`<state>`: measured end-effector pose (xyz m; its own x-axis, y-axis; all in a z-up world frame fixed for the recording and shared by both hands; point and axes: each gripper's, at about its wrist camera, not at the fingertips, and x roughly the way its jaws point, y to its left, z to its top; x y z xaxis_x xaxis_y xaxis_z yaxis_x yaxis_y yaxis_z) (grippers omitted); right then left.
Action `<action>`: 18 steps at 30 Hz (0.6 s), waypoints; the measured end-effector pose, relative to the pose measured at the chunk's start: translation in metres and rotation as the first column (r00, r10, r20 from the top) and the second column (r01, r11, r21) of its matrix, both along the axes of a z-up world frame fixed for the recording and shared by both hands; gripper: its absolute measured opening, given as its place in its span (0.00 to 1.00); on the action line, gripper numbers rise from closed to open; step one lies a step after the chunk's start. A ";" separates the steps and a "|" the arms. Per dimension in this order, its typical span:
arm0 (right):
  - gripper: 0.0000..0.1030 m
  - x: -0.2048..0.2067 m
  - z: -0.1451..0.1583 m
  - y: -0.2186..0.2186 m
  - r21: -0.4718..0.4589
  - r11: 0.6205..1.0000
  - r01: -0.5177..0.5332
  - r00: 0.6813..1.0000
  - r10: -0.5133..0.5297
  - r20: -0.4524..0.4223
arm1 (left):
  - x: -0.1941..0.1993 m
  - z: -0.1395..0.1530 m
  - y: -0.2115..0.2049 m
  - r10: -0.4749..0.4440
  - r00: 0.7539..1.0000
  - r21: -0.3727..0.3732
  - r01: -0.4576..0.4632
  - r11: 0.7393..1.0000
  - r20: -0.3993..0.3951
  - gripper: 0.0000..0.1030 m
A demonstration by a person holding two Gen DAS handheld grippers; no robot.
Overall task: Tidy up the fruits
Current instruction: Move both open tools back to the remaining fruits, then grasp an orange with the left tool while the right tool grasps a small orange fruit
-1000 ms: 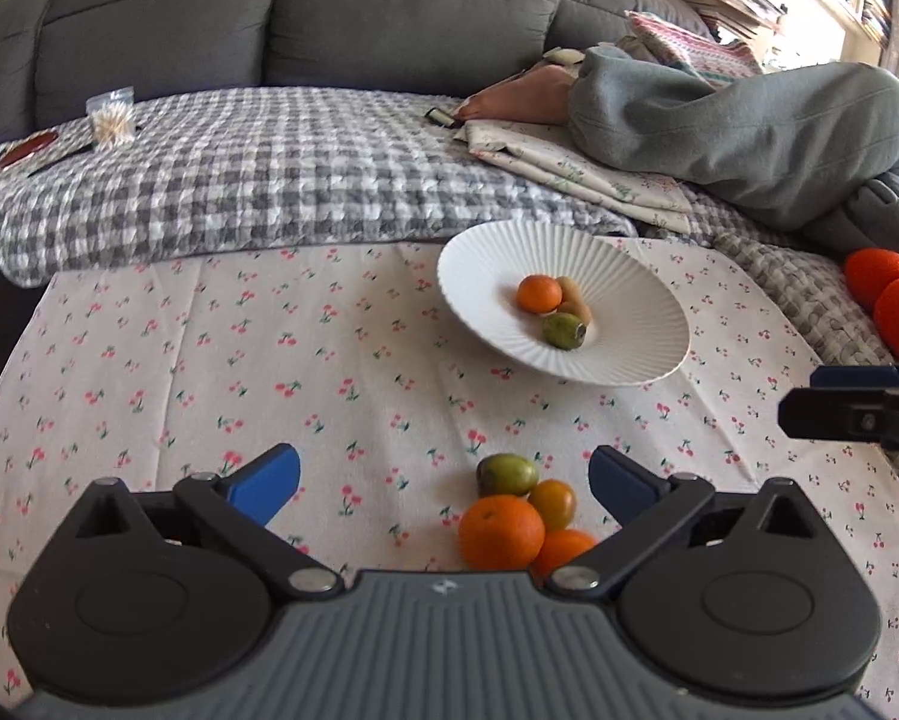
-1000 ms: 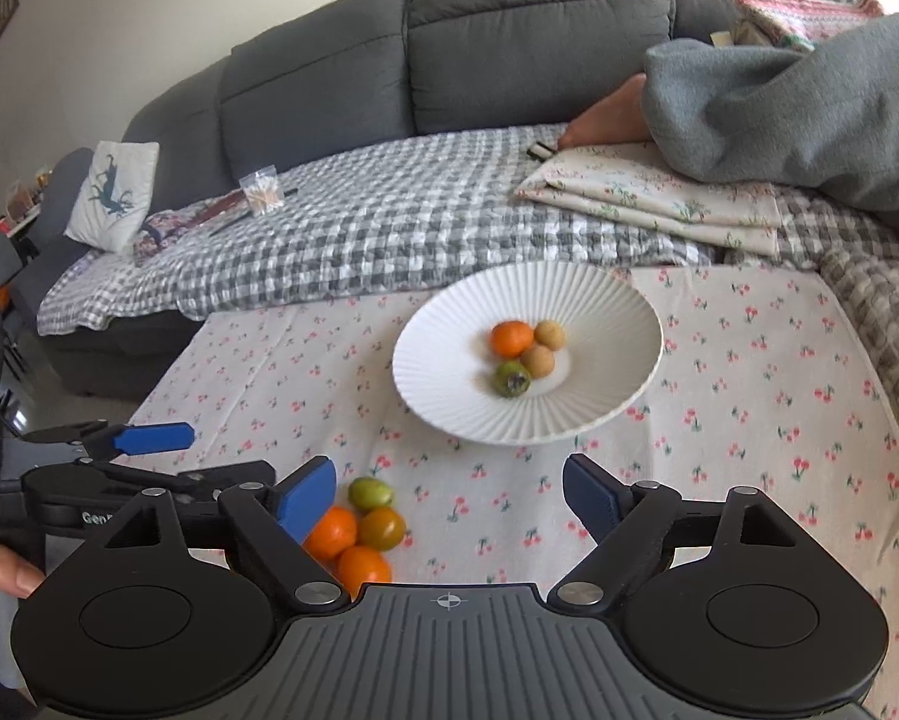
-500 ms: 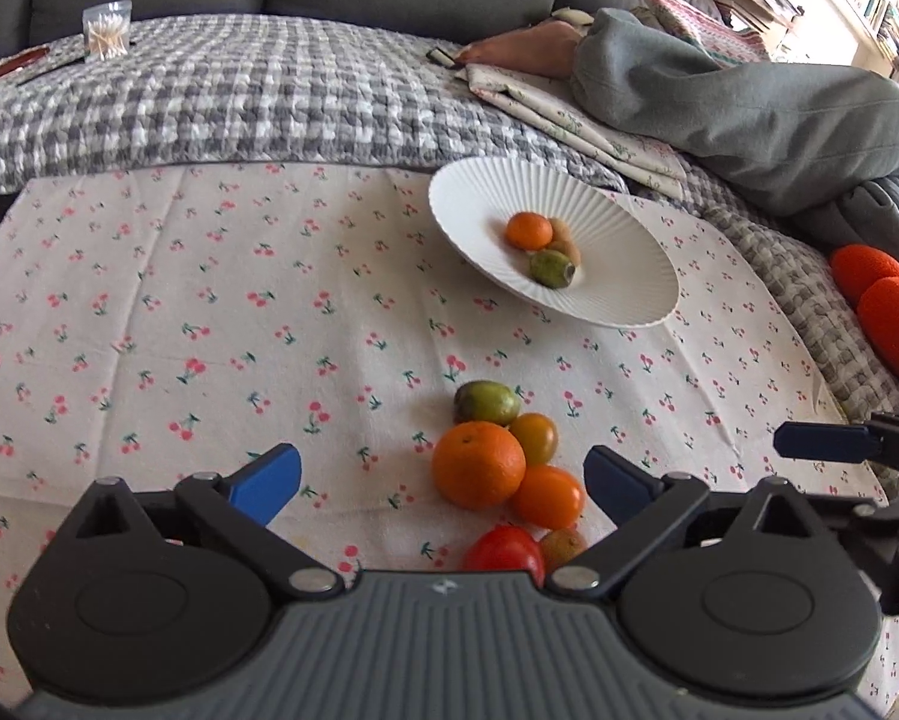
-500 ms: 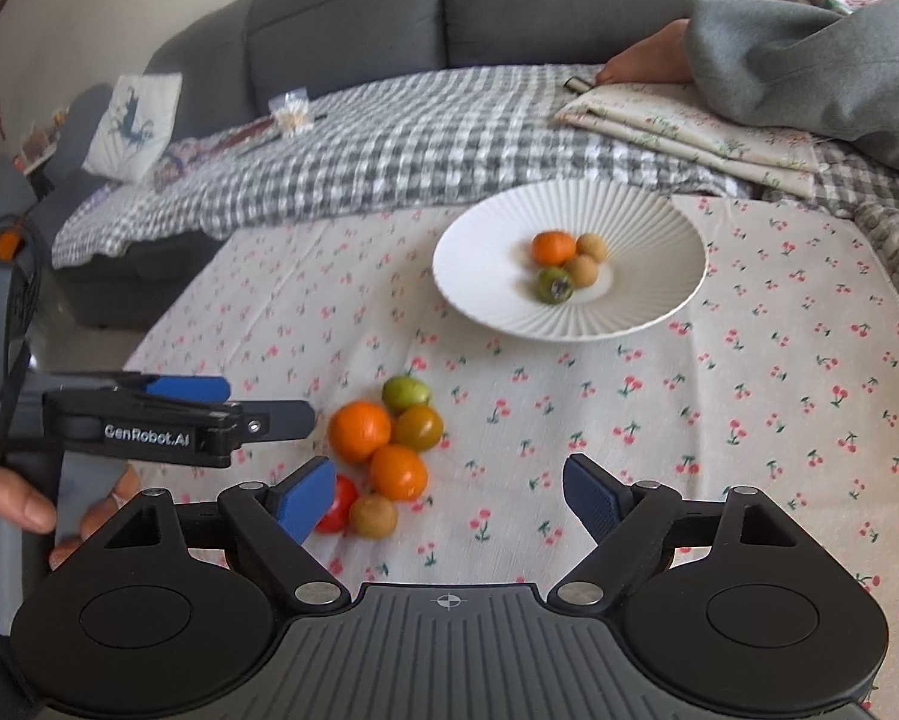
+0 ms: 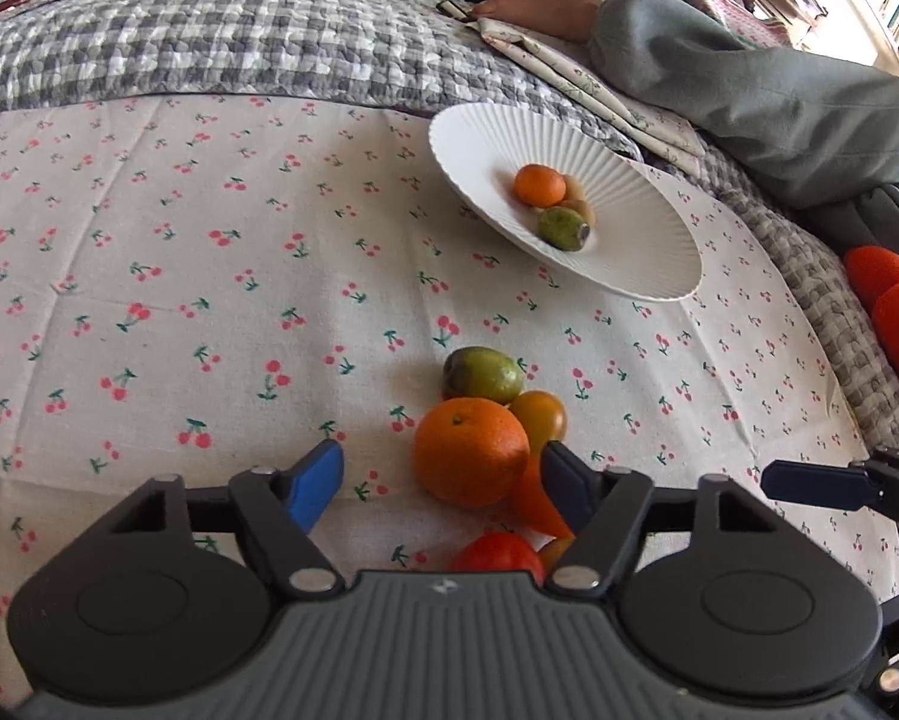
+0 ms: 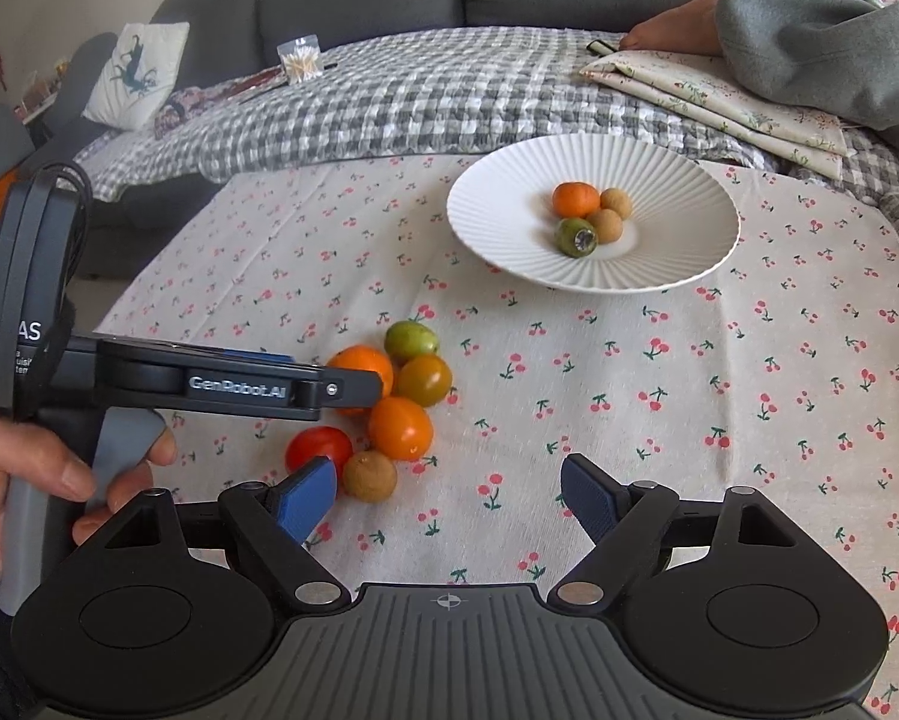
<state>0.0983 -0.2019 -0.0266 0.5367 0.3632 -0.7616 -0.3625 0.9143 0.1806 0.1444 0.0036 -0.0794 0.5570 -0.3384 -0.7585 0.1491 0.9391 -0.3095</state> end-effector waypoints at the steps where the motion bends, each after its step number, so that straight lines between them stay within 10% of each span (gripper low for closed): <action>1: 0.81 0.000 -0.001 0.001 -0.002 1.000 -0.001 1.000 0.001 -0.001 | 0.001 0.000 -0.001 -0.002 1.000 -0.003 0.002 1.000 0.007 0.67; 5: 0.80 0.001 -0.002 0.004 0.000 1.000 -0.009 1.000 0.009 0.002 | 0.003 -0.001 -0.002 -0.020 1.000 -0.029 0.021 0.999 0.021 0.40; 18: 0.80 0.014 -0.016 0.011 0.051 0.999 0.009 1.000 -0.008 -0.022 | -0.001 0.019 0.022 0.083 0.997 -0.039 -0.083 0.996 -0.011 0.39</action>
<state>0.1118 -0.1904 -0.0426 0.5230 0.3973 -0.7540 -0.3501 0.9068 0.2349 0.1435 0.0254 -0.0608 0.5772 -0.3209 -0.7509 0.0681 0.9353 -0.3473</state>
